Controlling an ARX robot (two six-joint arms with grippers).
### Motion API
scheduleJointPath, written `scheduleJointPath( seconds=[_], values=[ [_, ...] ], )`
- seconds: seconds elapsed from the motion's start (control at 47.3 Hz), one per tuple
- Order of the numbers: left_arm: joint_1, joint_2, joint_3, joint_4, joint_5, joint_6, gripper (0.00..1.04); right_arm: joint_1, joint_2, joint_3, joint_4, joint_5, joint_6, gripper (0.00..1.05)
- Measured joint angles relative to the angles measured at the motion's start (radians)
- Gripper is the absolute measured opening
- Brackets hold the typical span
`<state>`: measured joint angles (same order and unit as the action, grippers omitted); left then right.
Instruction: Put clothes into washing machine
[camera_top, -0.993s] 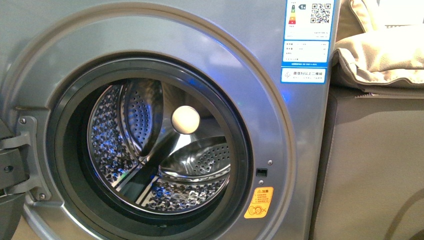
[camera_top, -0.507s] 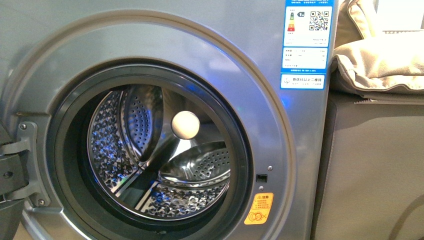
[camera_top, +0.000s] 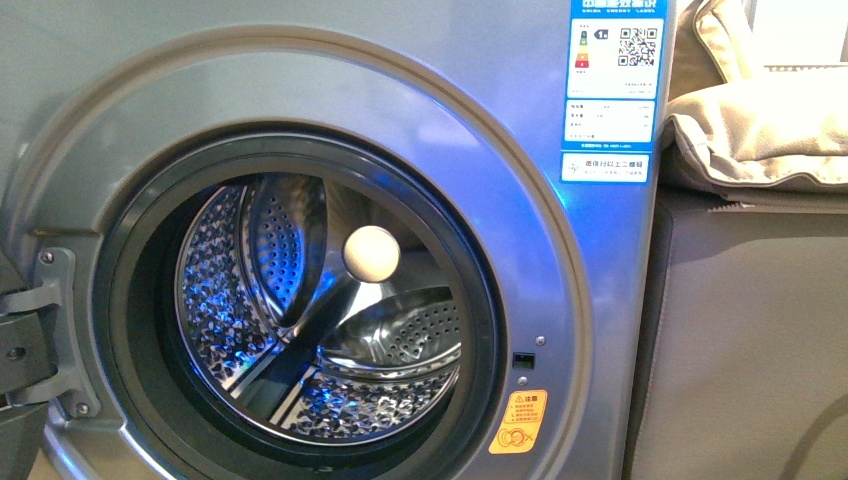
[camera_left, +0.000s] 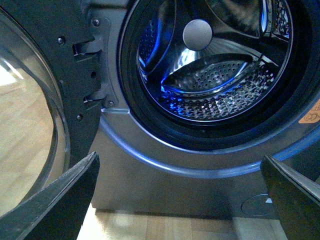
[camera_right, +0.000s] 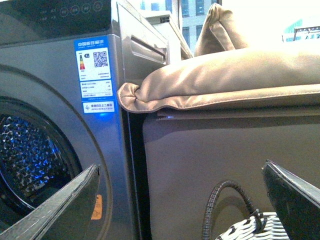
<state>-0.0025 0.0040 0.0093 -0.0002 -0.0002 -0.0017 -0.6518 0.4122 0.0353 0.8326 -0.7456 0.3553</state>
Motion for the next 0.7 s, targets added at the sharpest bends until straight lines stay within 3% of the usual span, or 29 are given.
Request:
scheduleJointPath(
  seconds=[0.423, 0.528, 0.697],
  values=[
    [0.0, 0.0, 0.0, 0.0, 0.0, 0.0, 0.98, -0.164, 0.333, 0.174, 0.188, -0.098, 0.106, 0.97],
    [0.0, 0.0, 0.0, 0.0, 0.0, 0.0, 0.98, -0.19, 0.439, 0.269, 0.118, -0.103, 0.09, 0.97],
    [0.0, 0.0, 0.0, 0.0, 0.0, 0.0, 0.98, -0.217, 0.58, 0.44, -0.184, -0.039, -0.022, 0.97]
  ],
)
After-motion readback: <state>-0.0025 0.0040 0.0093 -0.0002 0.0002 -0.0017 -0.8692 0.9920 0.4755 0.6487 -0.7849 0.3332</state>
